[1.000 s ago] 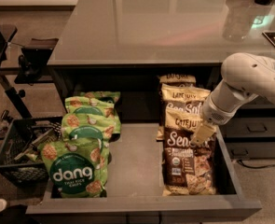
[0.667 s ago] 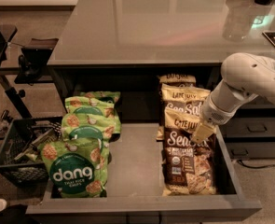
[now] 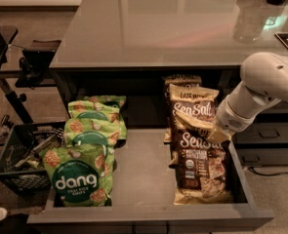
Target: Pick brown chip bag from top drawer and place on counter
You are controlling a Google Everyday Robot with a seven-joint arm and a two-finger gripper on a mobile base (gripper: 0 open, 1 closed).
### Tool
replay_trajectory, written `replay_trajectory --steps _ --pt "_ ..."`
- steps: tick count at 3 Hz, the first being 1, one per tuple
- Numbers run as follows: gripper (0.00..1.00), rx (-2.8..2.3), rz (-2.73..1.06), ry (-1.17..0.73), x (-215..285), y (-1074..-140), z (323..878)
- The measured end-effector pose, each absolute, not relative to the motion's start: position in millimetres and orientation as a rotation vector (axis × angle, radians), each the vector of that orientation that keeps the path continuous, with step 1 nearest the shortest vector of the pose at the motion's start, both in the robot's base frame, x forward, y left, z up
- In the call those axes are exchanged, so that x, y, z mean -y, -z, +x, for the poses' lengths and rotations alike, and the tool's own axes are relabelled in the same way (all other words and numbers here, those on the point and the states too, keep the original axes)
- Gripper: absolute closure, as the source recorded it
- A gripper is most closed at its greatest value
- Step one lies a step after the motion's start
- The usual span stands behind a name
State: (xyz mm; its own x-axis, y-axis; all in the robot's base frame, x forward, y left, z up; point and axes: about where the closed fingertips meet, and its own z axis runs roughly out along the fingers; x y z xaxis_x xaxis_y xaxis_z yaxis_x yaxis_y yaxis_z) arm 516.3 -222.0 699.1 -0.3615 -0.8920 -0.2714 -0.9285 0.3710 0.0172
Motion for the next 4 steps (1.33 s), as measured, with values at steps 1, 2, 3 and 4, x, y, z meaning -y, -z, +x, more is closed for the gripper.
replay_trajectory --steps 1,2,3,4 --pt "1.00 -2.325 -1.656 -0.185 223 -737 492" --pt "1.00 -2.236 -1.657 -0.117 225 -783 475" --pt "1.00 -2.161 -1.646 -0.096 232 -821 465" --pt "1.00 -2.096 -1.620 -0.136 246 -854 460"
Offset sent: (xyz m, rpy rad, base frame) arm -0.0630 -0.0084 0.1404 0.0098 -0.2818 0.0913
